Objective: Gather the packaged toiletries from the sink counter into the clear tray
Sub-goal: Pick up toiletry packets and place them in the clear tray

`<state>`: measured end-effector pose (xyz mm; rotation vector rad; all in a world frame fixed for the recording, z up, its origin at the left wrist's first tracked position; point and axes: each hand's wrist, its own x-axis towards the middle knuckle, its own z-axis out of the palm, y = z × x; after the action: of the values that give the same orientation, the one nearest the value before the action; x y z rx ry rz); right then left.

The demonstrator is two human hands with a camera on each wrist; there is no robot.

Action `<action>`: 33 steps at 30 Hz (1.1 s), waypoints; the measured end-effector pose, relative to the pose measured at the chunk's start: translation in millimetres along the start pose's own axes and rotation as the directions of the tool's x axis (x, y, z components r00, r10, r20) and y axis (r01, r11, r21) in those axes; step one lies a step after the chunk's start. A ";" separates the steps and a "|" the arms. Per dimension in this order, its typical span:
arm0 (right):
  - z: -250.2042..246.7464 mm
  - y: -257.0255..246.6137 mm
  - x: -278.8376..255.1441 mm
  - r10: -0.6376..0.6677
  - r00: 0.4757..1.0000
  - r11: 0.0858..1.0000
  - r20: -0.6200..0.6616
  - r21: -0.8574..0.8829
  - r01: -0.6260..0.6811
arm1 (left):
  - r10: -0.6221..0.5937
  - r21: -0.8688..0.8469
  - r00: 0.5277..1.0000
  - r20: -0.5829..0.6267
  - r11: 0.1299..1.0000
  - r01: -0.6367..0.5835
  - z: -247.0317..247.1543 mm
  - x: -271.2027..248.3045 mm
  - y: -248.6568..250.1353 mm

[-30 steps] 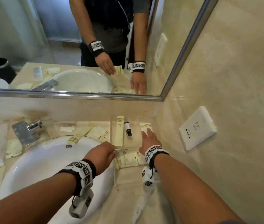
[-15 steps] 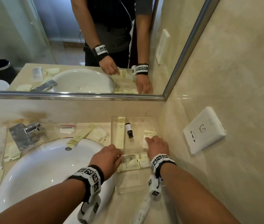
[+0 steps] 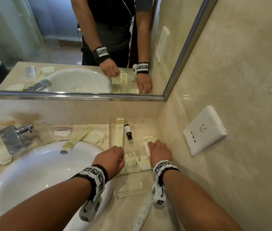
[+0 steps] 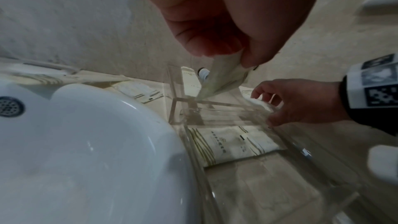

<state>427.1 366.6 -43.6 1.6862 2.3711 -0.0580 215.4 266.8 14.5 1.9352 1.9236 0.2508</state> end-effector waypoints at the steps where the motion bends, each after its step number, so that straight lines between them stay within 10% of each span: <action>1: 0.4 -0.6 0.8 0.006 1.000 1.000 0.000 0.020 -0.006 | 0.004 0.014 1.000 0.010 1.000 -0.004 1.2 1.2 -0.5; 4: -4.4 0.1 -2.0 0.090 0.996 0.962 0.015 0.258 -0.091 | 0.005 0.050 0.998 0.057 0.999 -0.008 7.1 3.6 -0.6; 8: -9.8 -6.1 -20.6 0.350 0.930 0.583 0.115 0.750 -0.312 | 0.007 0.132 0.993 0.117 0.991 -0.023 10.6 6.8 -1.7; 13: -1.1 -8.6 -37.3 0.452 0.845 0.394 0.286 0.786 -0.477 | 0.049 0.216 0.982 0.184 0.972 -0.089 14.1 8.0 1.6; 33: 7.4 -4.9 -15.8 0.274 0.862 0.650 0.427 0.579 -0.493 | 0.090 0.320 0.907 0.412 0.918 -0.236 60.9 36.6 7.9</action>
<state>428.7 349.1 -47.9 2.2505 1.7842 -1.1504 248.3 293.8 -42.9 2.1796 1.6217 -0.4522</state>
